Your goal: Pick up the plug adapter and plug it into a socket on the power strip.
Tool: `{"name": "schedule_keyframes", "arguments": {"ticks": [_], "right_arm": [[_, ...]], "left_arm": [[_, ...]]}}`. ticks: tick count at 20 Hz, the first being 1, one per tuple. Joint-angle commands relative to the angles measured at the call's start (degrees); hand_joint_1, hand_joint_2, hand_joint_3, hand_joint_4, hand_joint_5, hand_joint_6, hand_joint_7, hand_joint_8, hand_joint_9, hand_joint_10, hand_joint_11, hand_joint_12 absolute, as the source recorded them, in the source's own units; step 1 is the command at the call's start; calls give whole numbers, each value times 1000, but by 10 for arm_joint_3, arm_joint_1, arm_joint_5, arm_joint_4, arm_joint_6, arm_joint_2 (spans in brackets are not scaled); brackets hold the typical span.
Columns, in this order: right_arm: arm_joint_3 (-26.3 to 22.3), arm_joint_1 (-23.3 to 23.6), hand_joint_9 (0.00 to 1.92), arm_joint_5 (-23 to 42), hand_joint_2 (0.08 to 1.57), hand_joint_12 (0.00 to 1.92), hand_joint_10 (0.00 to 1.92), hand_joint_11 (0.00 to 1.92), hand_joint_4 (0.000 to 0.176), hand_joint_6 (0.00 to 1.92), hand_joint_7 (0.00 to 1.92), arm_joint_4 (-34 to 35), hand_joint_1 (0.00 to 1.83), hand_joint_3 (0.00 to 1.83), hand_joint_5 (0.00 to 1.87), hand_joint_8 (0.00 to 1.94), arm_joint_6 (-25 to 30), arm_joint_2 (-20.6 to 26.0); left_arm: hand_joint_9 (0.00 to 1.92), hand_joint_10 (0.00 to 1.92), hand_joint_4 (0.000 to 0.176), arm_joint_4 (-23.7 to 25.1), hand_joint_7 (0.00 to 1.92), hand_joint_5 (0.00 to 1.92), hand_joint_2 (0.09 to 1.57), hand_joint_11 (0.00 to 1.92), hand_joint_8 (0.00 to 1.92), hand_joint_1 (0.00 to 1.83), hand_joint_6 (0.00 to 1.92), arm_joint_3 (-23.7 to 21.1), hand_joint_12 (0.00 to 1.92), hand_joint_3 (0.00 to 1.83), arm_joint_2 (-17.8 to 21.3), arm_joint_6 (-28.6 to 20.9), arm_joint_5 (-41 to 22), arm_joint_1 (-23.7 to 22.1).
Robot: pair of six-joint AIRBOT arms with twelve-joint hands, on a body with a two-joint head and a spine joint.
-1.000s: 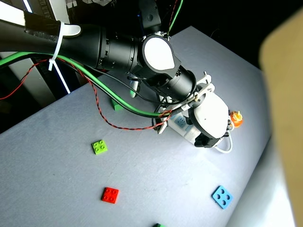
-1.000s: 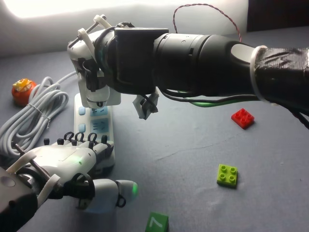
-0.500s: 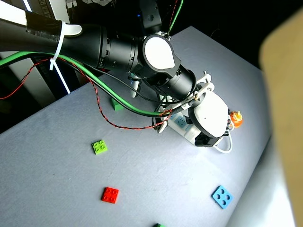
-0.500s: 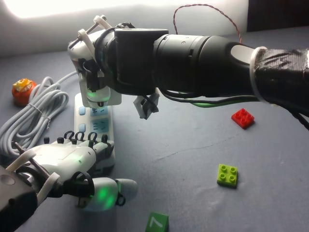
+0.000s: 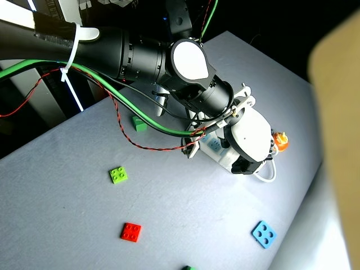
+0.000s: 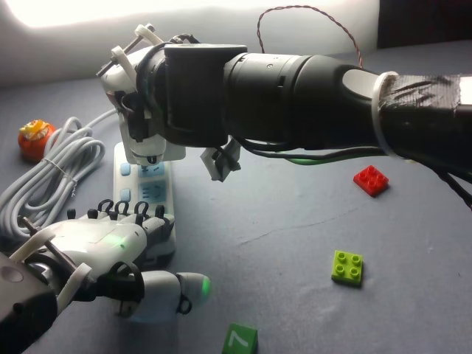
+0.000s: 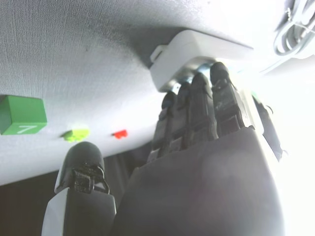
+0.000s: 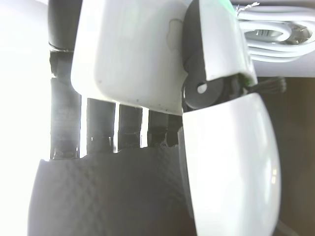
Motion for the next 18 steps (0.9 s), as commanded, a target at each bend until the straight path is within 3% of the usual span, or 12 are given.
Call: {"name": "schedule_keyframes", "arguments": {"ticks": [1, 5, 6, 7, 9, 11, 12, 14, 15, 16, 17, 18], "right_arm": [[0, 8, 1318, 10, 1057, 824, 4, 937, 16, 873, 1200, -22, 1247, 0, 1049, 618, -5, -1], [0, 8, 1300, 3, 1071, 857, 5, 908, 17, 911, 1152, -20, 1240, 2, 1022, 709, -15, -3], [0, 8, 1132, 2, 1048, 858, 722, 914, 0, 864, 1171, -15, 1361, 6, 1030, 612, -22, -3], [1, 5, 1081, 1, 1053, 871, 897, 909, 0, 882, 1154, 13, 1383, 1, 1015, 631, -46, -4], [1, 4, 1081, -2, 1053, 871, 897, 909, 0, 882, 1154, 18, 1383, 1, 1015, 631, -49, -4], [1, 2, 1253, -2, 1056, 836, 159, 932, 12, 856, 1195, 18, 1249, 0, 1053, 641, -49, -5], [1, 2, 1296, -2, 1059, 830, 72, 946, 12, 870, 1190, 18, 1247, 0, 1046, 650, -49, -5], [2, 3, 1306, 1, 1060, 852, 40, 933, 13, 867, 1186, 18, 1247, 0, 1046, 657, -51, -7], [3, 3, 1149, 2, 1042, 857, 696, 927, 0, 837, 1207, 18, 1364, 0, 1051, 549, -51, -8], [6, 3, 1145, 2, 1053, 863, 448, 902, 0, 855, 1198, 18, 1271, 0, 1055, 613, -52, -10], [9, 2, 1209, 2, 1061, 885, 259, 891, 12, 880, 1181, 18, 1249, 0, 1046, 649, -55, -12], [14, 3, 1257, 3, 1059, 884, 148, 897, 12, 878, 1192, 18, 1247, 0, 1044, 638, -56, -14]], "left_arm": [[91, 2, 0, 8, 106, 57, 1201, 0, 2, 0, 1, 2, 176, 0, -4, 0, -8, 0], [97, 0, 0, 8, 108, 64, 1201, 0, 1, 0, 0, 1, 209, 0, -4, 0, -4, 0], [94, 0, 0, 8, 107, 67, 1198, 0, 1, 0, 1, 0, 207, 0, -4, 0, -4, 0], [94, 0, 0, 8, 107, 67, 1197, 0, 1, 0, 2, -1, 206, 0, -4, 0, -4, 1], [94, 0, 0, 8, 107, 67, 1197, 0, 1, 0, 2, -1, 206, 0, -4, 1, -4, 1], [90, 1, 0, 8, 113, 75, 1202, 0, 2, 0, 1, -2, 133, 0, -4, 2, -4, 1], [93, 2, 0, 8, 115, 79, 1198, 0, 2, 0, 1, -2, 152, 0, -4, 2, -4, 1], [105, 5, 0, 8, 124, 84, 1200, 0, 4, 0, 2, -3, 171, 0, -5, 2, -4, 0], [94, 3, 0, 8, 110, 71, 1202, 0, 4, 0, 1, -3, 139, 0, -6, 2, -4, 0], [83, 1, 0, 8, 98, 59, 1203, 0, 1, 0, 0, -3, 115, 1, -8, 2, -4, 0], [86, 2, 0, 8, 100, 61, 1204, 0, 2, 0, 1, -3, 136, 1, -10, 2, -4, 0], [85, 1, 0, 8, 98, 57, 1201, 0, 1, 0, 0, -3, 141, 0, -12, 2, -5, -1]]}}
